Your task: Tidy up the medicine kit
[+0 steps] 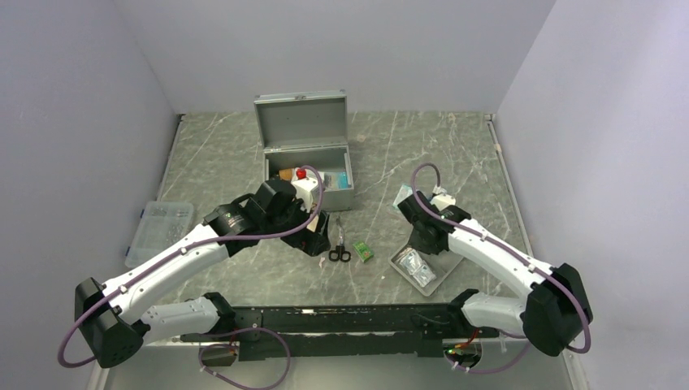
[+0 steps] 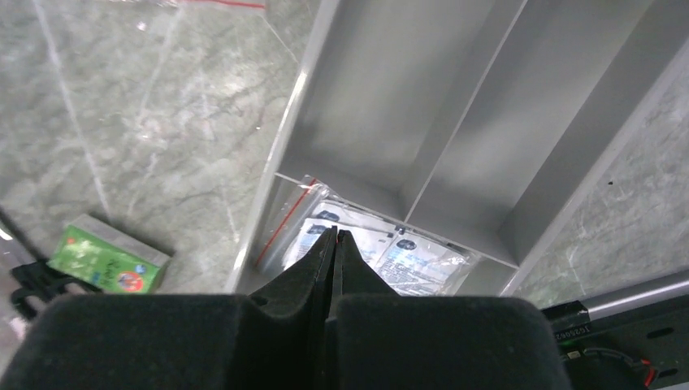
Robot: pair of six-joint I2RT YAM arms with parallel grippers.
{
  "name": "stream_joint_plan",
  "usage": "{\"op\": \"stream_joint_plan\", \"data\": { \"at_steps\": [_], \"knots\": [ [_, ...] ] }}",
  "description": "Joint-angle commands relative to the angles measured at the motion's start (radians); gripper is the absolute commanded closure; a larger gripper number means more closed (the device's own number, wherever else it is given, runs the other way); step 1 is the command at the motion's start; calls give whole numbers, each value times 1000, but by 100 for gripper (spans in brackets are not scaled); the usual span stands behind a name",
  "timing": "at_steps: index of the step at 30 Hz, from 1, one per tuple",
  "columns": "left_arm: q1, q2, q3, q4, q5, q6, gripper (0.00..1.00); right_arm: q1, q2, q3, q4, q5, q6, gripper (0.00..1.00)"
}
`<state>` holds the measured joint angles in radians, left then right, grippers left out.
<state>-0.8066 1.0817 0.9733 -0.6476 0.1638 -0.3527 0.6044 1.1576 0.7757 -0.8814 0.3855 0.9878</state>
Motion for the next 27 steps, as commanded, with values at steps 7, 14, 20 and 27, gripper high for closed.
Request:
{"op": "stream_joint_plan", "data": {
  "at_steps": [7, 14, 20, 27],
  "knots": [
    [-1, -7, -4, 26, 6, 12, 1, 1, 52, -144, 193, -83, 20, 100],
    [-2, -5, -6, 29, 8, 9, 1, 1, 81, -232, 272, -132, 46, 100],
    [-2, -8, -6, 31, 11, 9, 1, 1, 11, -124, 143, -59, 23, 100],
    [-1, -17, -9, 32, 7, 7, 1, 1, -53, 59, -23, 43, -18, 88]
  ]
}}
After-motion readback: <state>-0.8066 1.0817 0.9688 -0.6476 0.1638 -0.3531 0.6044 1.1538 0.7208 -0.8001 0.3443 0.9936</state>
